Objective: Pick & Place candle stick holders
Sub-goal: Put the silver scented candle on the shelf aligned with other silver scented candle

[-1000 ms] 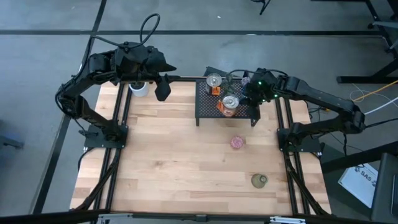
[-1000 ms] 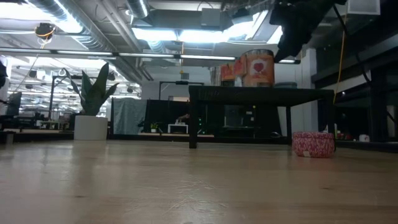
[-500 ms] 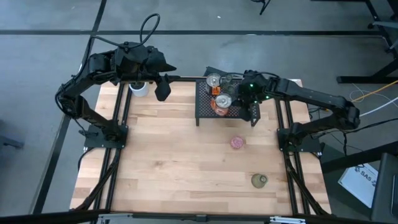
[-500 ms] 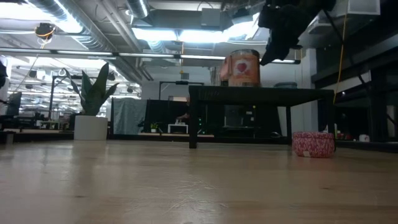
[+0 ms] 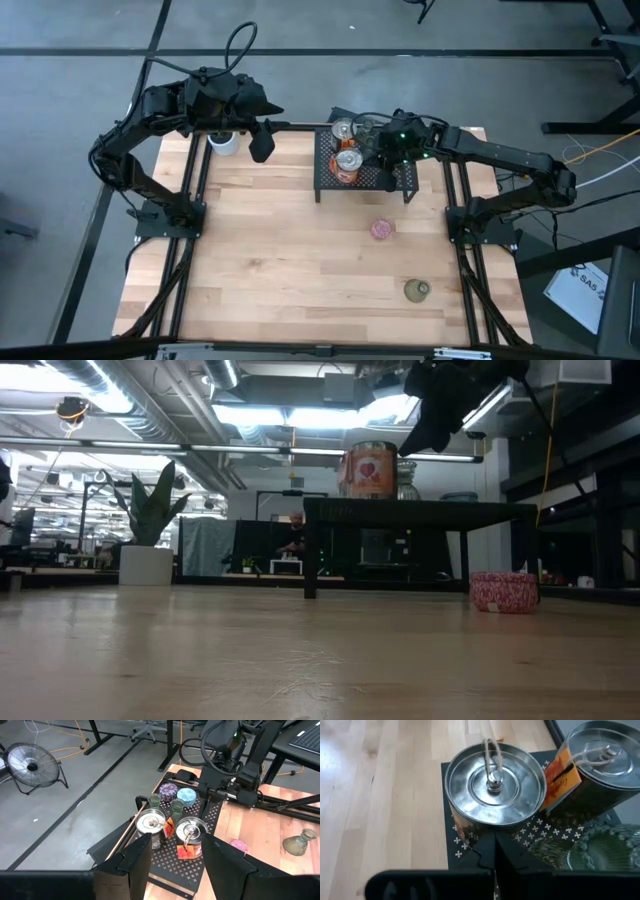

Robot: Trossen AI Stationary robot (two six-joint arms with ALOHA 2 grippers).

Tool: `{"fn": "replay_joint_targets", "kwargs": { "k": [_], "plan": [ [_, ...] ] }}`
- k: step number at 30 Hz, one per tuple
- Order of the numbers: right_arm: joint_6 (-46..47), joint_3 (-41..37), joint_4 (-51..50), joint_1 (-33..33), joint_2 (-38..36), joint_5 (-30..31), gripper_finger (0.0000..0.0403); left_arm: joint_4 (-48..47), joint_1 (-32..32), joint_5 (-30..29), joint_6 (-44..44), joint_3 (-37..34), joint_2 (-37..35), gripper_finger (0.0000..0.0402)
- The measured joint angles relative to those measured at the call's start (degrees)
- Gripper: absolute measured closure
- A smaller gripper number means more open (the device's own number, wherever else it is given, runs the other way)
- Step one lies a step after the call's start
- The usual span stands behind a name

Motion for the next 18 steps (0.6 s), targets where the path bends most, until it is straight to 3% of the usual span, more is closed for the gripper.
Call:
{"fn": "replay_joint_targets", "kwargs": {
  "k": [18],
  "plan": [
    [0.68,0.0,2.36,0.0,0.0,0.03,0.0403,0.0,0.0,0.01,0.0,-0.01,0.0,0.0233]
  ]
}}
